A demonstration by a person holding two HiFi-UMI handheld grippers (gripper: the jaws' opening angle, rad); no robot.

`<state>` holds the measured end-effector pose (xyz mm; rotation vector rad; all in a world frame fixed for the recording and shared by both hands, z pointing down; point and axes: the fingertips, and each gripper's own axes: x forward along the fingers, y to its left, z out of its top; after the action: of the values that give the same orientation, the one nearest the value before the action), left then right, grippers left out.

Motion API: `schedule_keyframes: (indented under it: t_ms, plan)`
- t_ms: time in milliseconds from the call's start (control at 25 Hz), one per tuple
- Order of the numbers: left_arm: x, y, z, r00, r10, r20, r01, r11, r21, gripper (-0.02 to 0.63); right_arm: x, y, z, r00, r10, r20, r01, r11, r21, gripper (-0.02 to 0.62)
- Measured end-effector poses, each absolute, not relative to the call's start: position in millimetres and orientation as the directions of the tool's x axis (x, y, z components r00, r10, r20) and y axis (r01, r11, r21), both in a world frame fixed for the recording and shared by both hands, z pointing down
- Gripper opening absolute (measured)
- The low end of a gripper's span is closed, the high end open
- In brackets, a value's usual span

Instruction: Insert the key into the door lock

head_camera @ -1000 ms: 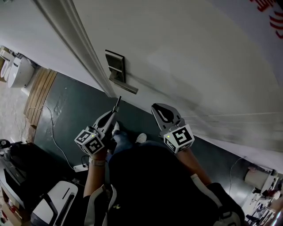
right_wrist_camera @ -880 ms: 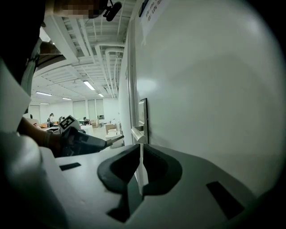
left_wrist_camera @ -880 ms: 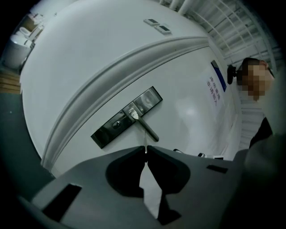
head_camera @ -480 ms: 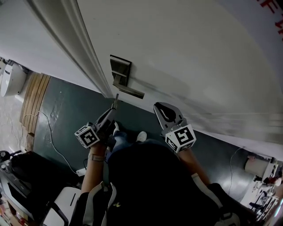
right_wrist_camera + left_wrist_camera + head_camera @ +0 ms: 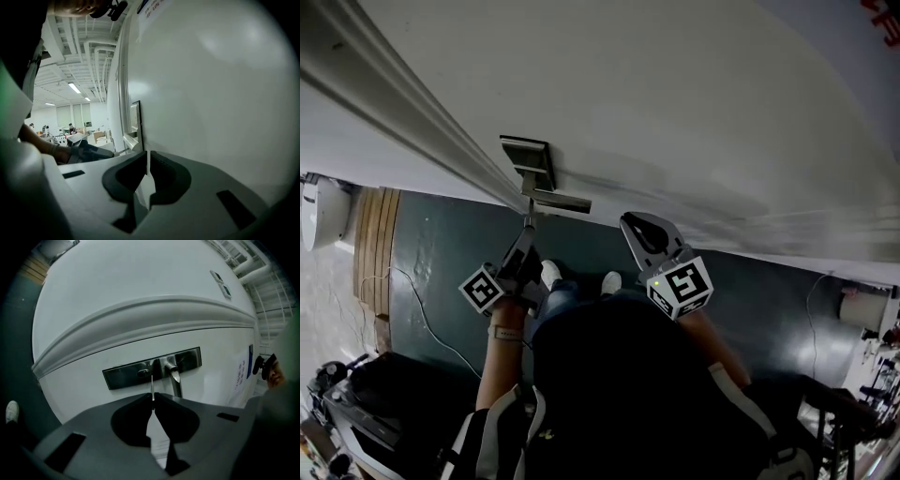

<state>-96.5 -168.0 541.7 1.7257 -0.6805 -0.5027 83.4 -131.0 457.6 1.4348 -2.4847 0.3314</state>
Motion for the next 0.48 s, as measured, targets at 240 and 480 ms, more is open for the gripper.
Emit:
schedule_keyframes:
  t_ms: [240,480]
  plan:
    - [-90.0,-184.2,542.9,0.741,-0.672,0.016,-0.154,-0.147,0.977,0.026,92.0,-131.0,459.8,-0.462,-0.826,0.323,-0.884,0.457,-0.095,0.032]
    - [-87.1,-192.8,546.3,0.739,-0.674,0.024,-0.148,-0.128,0.981,0.026,97.1,-131.9,461.1,-0.453,-0.836,0.308,-0.890,0.443,-0.107,0.032]
